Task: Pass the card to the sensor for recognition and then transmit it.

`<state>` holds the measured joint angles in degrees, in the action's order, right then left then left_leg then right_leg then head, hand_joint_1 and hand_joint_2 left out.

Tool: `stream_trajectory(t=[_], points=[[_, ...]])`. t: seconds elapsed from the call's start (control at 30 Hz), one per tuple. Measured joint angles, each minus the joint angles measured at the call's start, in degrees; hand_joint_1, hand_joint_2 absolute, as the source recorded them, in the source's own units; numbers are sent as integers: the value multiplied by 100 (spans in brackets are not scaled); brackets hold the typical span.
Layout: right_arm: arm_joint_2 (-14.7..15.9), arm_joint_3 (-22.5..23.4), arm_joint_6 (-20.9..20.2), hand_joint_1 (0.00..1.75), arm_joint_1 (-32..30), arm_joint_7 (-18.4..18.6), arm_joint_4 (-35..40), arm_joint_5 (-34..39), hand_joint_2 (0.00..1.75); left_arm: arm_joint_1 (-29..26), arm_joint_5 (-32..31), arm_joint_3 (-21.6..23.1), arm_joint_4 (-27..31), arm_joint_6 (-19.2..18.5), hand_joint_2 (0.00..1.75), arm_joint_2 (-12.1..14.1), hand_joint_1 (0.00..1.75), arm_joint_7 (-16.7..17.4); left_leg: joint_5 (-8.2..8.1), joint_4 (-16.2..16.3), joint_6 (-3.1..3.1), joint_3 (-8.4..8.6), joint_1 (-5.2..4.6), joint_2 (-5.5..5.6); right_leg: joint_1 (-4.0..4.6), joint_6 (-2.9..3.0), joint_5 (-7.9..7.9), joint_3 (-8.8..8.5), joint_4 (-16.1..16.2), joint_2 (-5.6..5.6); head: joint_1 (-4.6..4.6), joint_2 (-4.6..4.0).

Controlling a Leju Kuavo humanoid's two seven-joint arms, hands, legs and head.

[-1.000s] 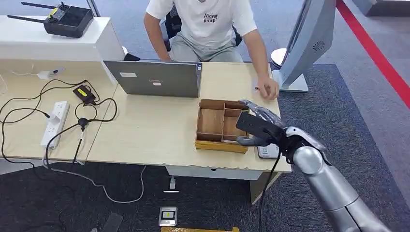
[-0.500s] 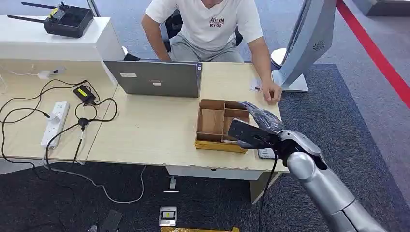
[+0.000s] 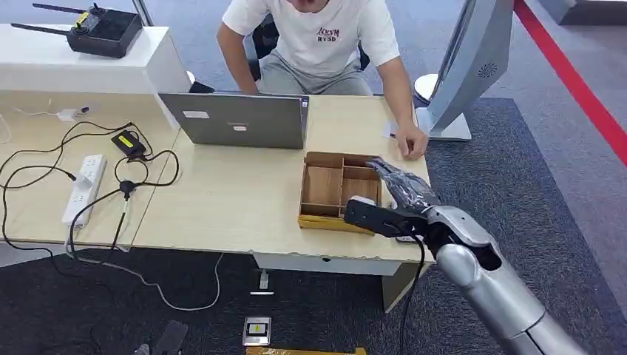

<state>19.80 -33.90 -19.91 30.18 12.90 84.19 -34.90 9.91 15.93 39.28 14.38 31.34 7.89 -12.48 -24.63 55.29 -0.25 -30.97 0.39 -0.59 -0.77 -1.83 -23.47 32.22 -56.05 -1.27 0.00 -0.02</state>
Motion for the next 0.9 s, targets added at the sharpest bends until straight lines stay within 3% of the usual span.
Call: stream_trajectory(t=[0.2, 0.37, 0.67, 0.9], points=[[24, -4, 42, 0, -80, -99, 39, -475, 175, 16, -15, 0, 0, 4, 0, -9, 0, 0, 0, 0, 0, 0, 0, 0, 0, 0, 0, 0, 0, 0, 0, 0], [20, -31, 421, 0, -153, -288, -15, -1067, 175, 11, -9, 0, 0, 22, 0, -24, 0, -35, 0, 0, 0, -1, 0, 0, 0, 0, 0, -1, 0, 0, 0, 0], [15, -24, 887, 0, -295, -411, -349, -1222, 175, 13, -46, 0, 0, 22, 0, -46, 0, -28, 0, 0, 0, -1, 0, 0, 0, 0, 0, 0, 0, 0, 0, 0], [13, -15, 984, 0, -317, -426, -612, -1270, 175, 13, -46, 0, 2, 22, 0, -48, 0, -28, 0, 0, 0, -1, 0, 0, 0, 0, 0, 0, 0, 0, 0, 0]])
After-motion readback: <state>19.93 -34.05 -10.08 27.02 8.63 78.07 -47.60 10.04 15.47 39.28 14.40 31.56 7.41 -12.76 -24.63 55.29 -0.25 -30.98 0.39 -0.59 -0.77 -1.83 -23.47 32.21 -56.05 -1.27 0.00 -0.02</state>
